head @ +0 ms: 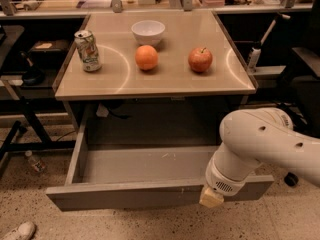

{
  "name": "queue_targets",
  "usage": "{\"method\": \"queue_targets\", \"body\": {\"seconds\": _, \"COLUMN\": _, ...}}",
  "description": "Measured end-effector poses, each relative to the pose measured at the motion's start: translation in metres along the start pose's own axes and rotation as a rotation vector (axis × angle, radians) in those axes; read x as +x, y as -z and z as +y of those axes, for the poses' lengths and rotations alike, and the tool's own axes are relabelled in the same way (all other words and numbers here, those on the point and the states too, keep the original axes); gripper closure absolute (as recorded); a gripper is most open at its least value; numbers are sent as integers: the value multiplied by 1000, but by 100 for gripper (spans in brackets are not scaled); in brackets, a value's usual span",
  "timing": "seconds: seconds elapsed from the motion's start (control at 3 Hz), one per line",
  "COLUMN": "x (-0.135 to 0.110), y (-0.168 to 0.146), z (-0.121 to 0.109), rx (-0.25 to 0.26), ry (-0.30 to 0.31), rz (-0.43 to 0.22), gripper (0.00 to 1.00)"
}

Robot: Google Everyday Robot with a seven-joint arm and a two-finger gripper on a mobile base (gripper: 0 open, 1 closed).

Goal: Close top drawer

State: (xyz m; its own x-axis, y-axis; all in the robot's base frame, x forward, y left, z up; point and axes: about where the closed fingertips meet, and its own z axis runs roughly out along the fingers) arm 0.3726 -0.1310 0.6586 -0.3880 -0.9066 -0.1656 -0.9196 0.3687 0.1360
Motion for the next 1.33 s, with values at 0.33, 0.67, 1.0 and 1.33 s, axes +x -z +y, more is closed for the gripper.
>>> {"method": "queue_targets", "body": {"seconds": 0.33, "x": -4, "y": -4, "z": -8, "rx": 14, "ry": 6, "rz": 3, "gripper": 100}}
{"method": "queue_targets", "body": {"seconds": 0.67, "x": -14, "y": -6, "z": -32, "rx": 48, "ry": 22, "rz": 9, "gripper": 100}}
{"method": "queue_targets", "body": {"seconds": 1.0, "x": -14, "y": -6, "z": -31, "rx": 48, "ry": 23, "rz": 9, "gripper": 100}}
{"method": "queue_targets", "body": {"seconds": 1.33, "x": -26, "y": -4, "z": -54, "rx": 71, "ry": 38, "rz": 15, "gripper": 100}}
